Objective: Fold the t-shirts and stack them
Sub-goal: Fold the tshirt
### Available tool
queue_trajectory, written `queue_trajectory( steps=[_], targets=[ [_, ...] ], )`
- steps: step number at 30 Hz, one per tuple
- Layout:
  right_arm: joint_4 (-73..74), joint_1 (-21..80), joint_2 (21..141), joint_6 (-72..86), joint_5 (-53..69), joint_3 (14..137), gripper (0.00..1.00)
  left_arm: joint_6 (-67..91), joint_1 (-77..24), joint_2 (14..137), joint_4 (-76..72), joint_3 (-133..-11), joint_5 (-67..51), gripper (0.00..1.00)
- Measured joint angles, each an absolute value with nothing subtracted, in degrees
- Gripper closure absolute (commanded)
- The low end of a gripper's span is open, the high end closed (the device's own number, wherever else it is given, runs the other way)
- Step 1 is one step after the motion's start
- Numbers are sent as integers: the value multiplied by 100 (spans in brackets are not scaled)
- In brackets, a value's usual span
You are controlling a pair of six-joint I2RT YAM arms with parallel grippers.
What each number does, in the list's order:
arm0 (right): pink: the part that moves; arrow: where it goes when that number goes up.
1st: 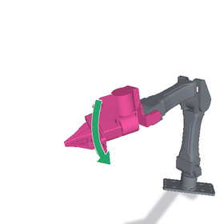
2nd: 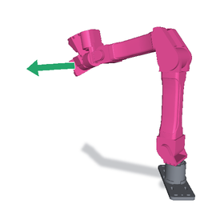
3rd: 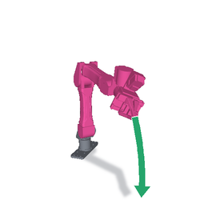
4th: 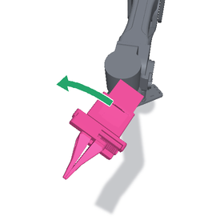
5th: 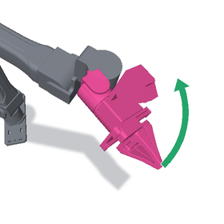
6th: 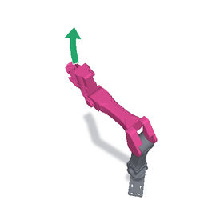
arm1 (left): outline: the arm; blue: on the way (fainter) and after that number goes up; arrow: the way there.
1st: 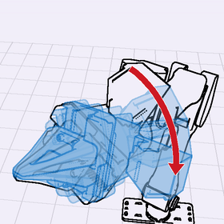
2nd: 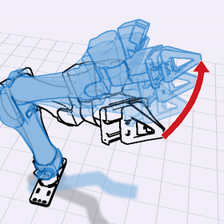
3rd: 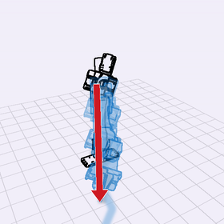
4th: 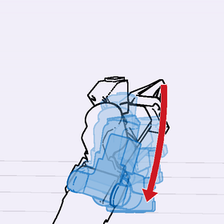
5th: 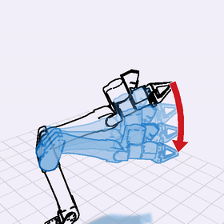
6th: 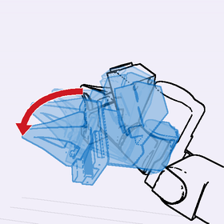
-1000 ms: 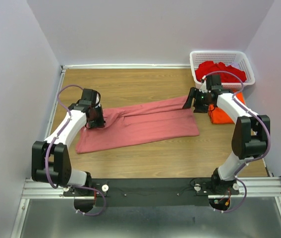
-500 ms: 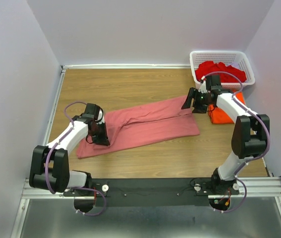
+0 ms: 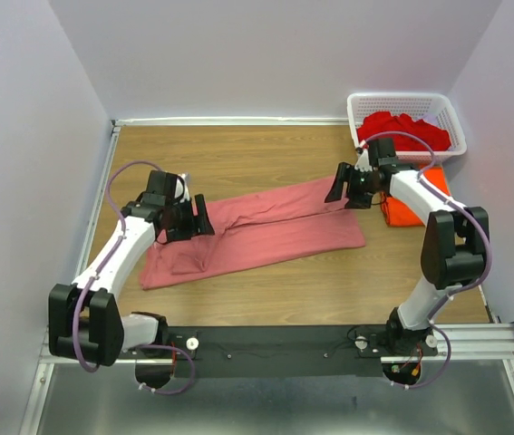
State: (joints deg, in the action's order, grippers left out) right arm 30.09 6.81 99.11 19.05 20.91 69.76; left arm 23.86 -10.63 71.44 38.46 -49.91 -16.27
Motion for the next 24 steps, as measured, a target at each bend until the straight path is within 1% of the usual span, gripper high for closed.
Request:
queue_trajectory(
  steps=[1,3,9,12,13,15,18,19,20,22,24],
  targets=[
    [3006,716,9918,1905,2093,6978,22,2383,-1063,7161,3763,-5065,-1603,16],
    [3006,781,9935,1905,2095,6982,22,2335,-1063,7297,3518,-5168,-1601,3],
    [3006,952,9968,1892,2139,6984,22,2169,-1063,8180,2864,-5227,-1599,2],
    [3000,1013,9979,1841,2156,6997,22,2145,-1063,8562,2714,-5387,-1518,12],
    [2989,1026,9996,1835,2156,7011,23,2145,-1063,8626,2668,-5433,-1474,18],
    [2954,1048,10044,1835,2156,7041,24,2182,-1052,8707,2569,-5518,-1297,22],
    [2834,1061,10167,1868,2115,7109,30,2270,-904,8713,2443,-5542,-974,32],
    [2823,1068,10197,1907,2051,7126,34,2324,-819,8713,2381,-5511,-873,42],
    [2805,1072,10248,1970,1973,7172,36,2355,-731,8713,2346,-5485,-834,47],
    [2790,1072,10346,2058,1876,7260,40,2423,-423,8707,2233,-5323,-711,53],
    [2733,1070,10484,2141,1817,7369,43,2477,-119,8707,2169,-5181,-635,55]
  ],
)
